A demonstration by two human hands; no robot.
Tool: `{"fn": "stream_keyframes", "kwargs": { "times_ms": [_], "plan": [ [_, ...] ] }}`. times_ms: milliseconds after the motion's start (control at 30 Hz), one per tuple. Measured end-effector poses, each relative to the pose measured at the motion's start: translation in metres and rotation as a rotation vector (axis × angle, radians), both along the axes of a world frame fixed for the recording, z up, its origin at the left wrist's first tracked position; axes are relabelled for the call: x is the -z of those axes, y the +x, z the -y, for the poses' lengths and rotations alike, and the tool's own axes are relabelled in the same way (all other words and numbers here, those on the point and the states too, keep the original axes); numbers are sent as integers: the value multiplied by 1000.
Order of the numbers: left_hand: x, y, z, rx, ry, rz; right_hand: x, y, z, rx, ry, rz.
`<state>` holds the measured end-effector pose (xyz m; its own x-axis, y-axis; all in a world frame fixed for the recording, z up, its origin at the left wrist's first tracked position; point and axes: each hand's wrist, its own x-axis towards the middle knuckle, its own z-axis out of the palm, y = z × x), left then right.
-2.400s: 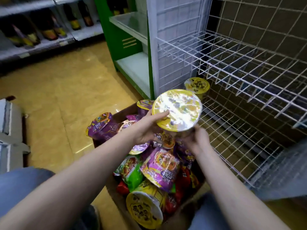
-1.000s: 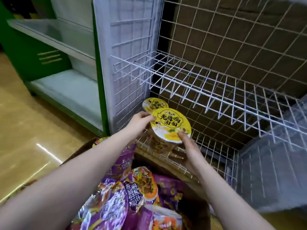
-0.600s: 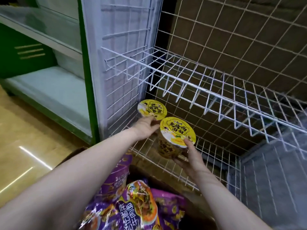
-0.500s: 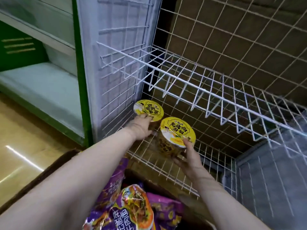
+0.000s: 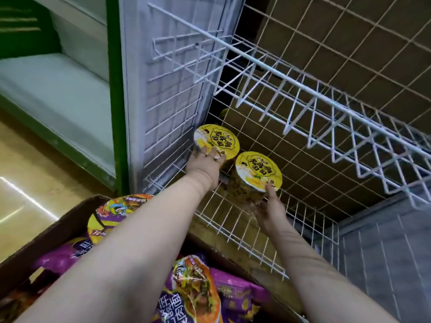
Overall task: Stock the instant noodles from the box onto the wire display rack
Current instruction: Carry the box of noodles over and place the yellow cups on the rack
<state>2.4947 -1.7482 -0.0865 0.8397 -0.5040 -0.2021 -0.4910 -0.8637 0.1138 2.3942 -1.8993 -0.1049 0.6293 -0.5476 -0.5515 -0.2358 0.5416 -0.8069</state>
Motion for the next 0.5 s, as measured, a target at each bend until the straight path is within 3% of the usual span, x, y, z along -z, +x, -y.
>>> {"fn": "stream_keyframes", "kwargs": {
  "times_ms": [67,133,167,267,333,400,500],
  "plan": [
    [-1,0,0,-7,1,-2,2,1,3,12,30,22],
    [-2,-2,0,-15,-3,-4,6,-1,2,-3,-86,1],
    [-3,-3,1,-19,0,-7,8,-5,-1,-22,-289,-57],
    [-4,-5,1,-33,2,-17,12,-26,-12,-198,-1147,-182],
    [-3,-6,2,-43,10,-17,15,-35,-15,-399,-1570,-222],
    [-3,-7,2,-51,23,-20,17,-36,-16,-573,-1710,-341],
    [-3,-7,1,-35,69,4,9,-28,-16,-699,-1743,-504]
  ]
}}
